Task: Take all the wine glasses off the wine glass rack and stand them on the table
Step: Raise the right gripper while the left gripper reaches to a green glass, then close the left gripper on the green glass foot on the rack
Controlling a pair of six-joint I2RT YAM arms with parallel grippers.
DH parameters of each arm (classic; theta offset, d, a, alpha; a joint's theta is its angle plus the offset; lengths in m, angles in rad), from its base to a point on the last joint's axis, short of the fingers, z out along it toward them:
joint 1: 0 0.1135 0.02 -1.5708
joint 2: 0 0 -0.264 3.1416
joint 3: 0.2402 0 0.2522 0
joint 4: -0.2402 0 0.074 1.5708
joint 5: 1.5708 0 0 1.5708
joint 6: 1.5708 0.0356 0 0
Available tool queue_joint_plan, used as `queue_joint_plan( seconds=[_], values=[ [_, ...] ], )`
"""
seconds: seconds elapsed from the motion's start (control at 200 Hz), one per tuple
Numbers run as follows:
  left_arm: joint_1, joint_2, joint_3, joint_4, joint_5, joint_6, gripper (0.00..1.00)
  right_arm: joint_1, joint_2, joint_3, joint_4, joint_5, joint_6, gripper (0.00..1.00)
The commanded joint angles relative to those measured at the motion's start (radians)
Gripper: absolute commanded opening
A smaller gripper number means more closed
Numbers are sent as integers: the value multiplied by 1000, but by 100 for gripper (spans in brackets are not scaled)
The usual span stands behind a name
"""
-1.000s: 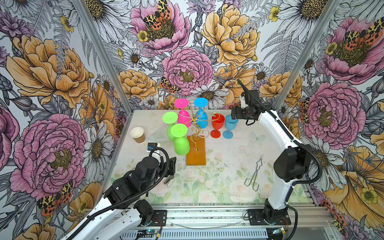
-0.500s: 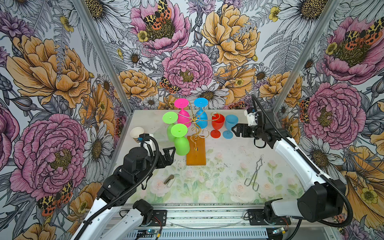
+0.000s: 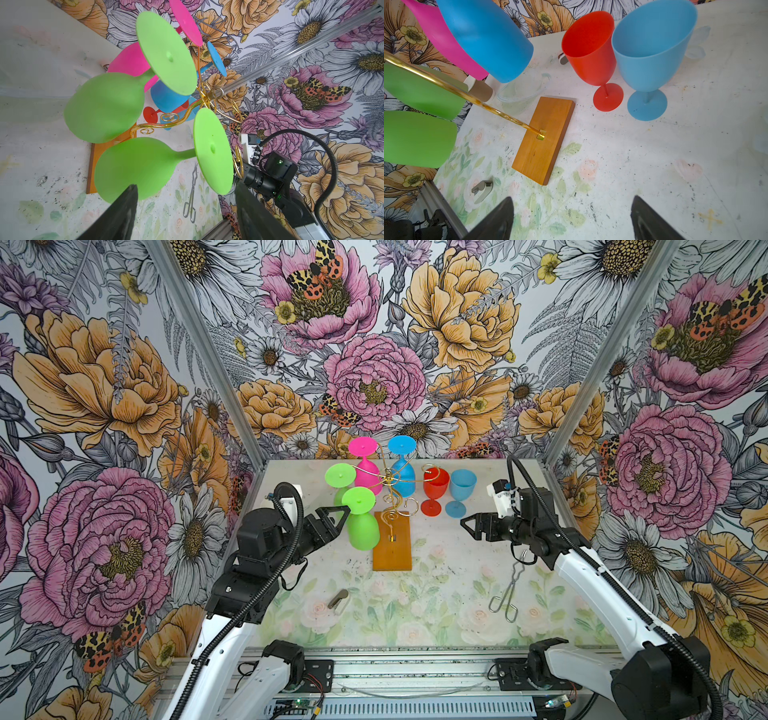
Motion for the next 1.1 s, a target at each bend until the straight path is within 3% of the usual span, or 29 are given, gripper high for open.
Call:
queue_joint_plan(
  seconds=[0.0,0.115,0.51,1.096],
  values=[
    [17,-7,-9,60,81,-25,75,-3,-21,-20,38,-26,13,88],
    [24,6,-9,82,92,-36,72,-3,-18,-25,50,-26,21,87],
    [29,125,28,149,159,-77,50,1,-22,-34,74,-34,43,87],
    [42,134,26,176,160,-102,16,6,-39,-69,107,-25,73,86]
  ],
)
